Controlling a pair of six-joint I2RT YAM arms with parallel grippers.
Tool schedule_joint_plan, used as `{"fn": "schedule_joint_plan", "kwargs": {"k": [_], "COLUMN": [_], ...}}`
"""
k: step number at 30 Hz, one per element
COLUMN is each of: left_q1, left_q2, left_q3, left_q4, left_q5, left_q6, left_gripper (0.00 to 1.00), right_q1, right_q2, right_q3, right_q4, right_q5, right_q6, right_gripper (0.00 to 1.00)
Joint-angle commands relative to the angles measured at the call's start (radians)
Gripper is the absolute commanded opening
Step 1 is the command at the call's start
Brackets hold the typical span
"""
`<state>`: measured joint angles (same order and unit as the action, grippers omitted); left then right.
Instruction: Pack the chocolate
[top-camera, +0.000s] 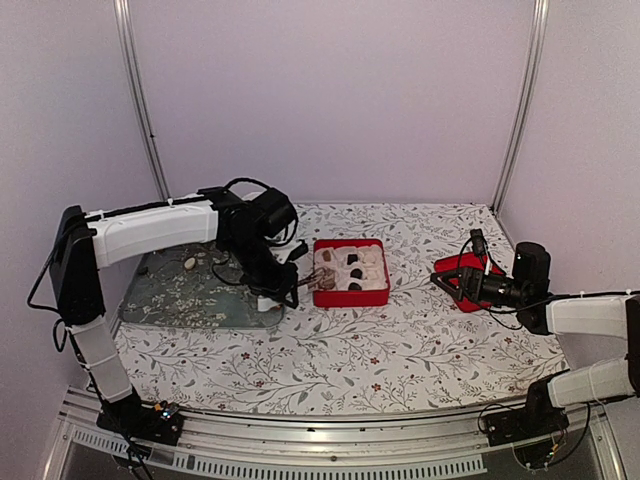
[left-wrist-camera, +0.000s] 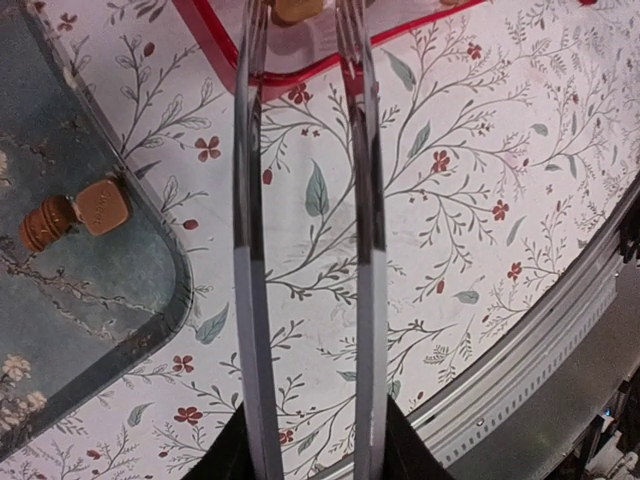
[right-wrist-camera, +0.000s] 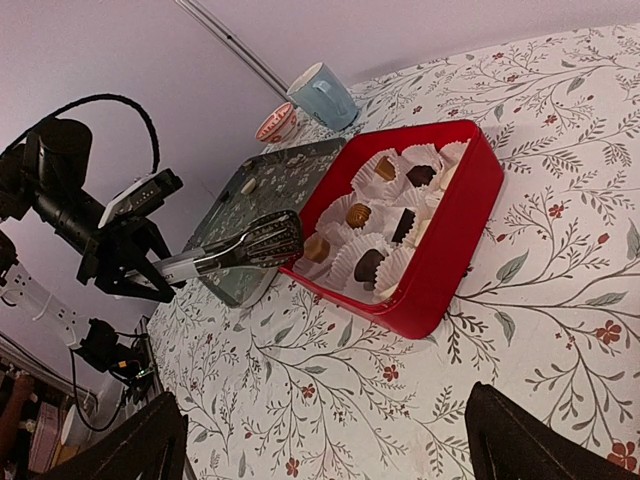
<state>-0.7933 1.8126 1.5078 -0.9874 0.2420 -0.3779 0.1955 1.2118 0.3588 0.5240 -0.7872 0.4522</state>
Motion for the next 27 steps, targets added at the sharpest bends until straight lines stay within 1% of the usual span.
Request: {"fn": "schedule_joint_plan", "kwargs": {"k": [1, 5, 8, 12, 15, 20, 25, 27], "left_q1": [-0.014, -0.015, -0.012, 0.020, 0.075, 0.169, 0.217, 0.229], "left_q2": [-0.015, -0.020, -0.048, -0.135, -0.218, -0.333, -0.435, -0.462], "left_q3": [0.005, 0.011, 0.006, -0.036, -0.113, -0.285, -0.476, -0.543], "left_q4": [0.024, 0.033, 0.047, 0.094, 0.149, 0.206, 0.283, 0.330], "left_q5": [0.007, 0.009, -0.017, -0.093, -0.143, -0.240, -0.327, -0.335], "left_q6": [0.010, 0.012, 0.009, -0.013, -0.054, -0.132, -0.201, -0.237], "left_gripper": [0.33, 0.38, 0.36, 0.35, 0.34, 0.35, 0.41, 0.42], "right_q1": [0.002, 0.002, 0.002, 0.002, 0.002, 0.002, 0.002, 0.002], "right_q2": [-0.012, -0.017, -0.021, -0.027, -0.026, -0.029, -0.023, -0.018], "right_q3": [-0.010, -0.010, -0.011, -0.010, -0.005, -0.002, 0.000, 0.004], "right_q4": [0.015, 0.013, 0.012, 0.009, 0.008, 0.006, 0.006, 0.005], "right_q5": [0.005, 0.005, 0.005, 0.007, 0.004, 0.001, -0.002, -0.009], "right_q6": [0.000, 0.001, 0.001, 0.002, 0.003, 0.003, 0.005, 0.007], "right_gripper": [0.99, 0.99, 0.99, 0.99, 0.99, 0.99, 0.99, 0.99]}}
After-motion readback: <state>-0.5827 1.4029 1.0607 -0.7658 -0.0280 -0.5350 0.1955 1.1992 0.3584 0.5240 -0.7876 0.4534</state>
